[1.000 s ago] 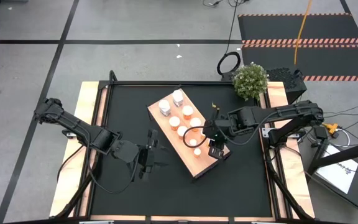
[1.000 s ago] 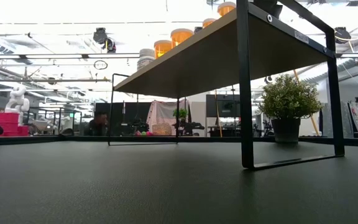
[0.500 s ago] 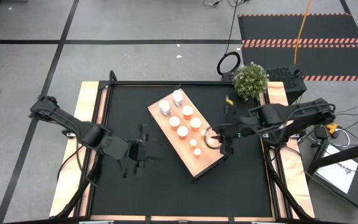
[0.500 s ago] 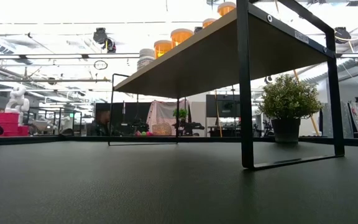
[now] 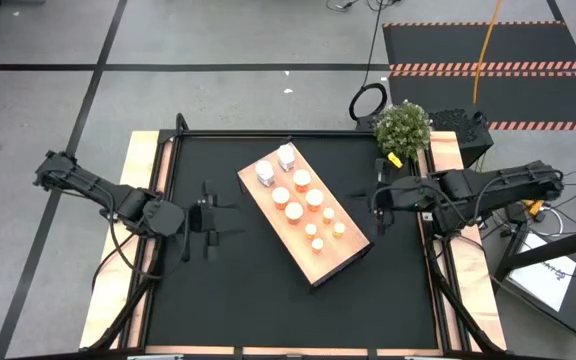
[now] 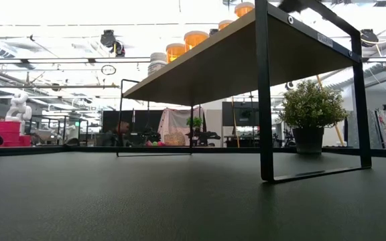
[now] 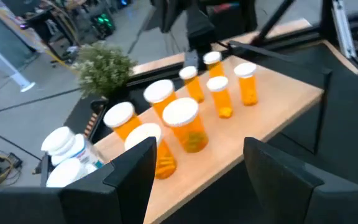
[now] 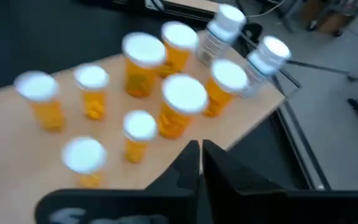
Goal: Pick and place medicine bottles onto shelf by color
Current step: Return to Home Position
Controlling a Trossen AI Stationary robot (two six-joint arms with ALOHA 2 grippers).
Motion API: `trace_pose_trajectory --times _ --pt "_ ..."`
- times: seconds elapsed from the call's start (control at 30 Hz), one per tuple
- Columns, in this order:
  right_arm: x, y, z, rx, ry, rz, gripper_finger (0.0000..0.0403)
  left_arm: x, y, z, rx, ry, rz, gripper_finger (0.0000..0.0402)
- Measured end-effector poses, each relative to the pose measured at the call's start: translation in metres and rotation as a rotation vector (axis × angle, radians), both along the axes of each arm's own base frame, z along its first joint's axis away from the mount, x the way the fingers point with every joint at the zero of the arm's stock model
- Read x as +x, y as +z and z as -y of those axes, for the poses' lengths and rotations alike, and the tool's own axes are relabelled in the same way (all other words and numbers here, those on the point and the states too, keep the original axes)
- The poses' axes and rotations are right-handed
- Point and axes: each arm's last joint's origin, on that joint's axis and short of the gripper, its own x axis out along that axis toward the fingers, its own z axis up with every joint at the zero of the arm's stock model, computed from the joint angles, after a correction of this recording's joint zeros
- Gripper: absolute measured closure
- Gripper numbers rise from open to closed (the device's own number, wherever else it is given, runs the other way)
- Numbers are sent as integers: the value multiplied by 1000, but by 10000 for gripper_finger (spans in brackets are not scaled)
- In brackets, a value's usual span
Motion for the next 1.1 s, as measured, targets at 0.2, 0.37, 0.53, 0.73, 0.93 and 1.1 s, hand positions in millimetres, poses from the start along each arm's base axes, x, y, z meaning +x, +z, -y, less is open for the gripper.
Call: trace_pose_trajectory --times 0.2,0.37,0.53,0.73,0.93,1.1 --pt "-18 -41 21 35 107 78 392 -11 -34 -12 -60 23 44 158" --pt "-29 -67 33 14 100 115 401 -18 -52 -17 -81 1 101 172" --pt "-37 -85 39 37 46 118 402 -22 -68 -24 -86 -2 114 235" --pt "-44 -108 39 -2 69 177 402 -21 -88 -35 -95 5 114 315" --pt "-56 -125 38 -1 68 198 402 -21 -106 -45 -126 -42 118 361" --pt "-66 -140 38 -20 77 229 403 -21 -115 -54 -87 21 80 381"
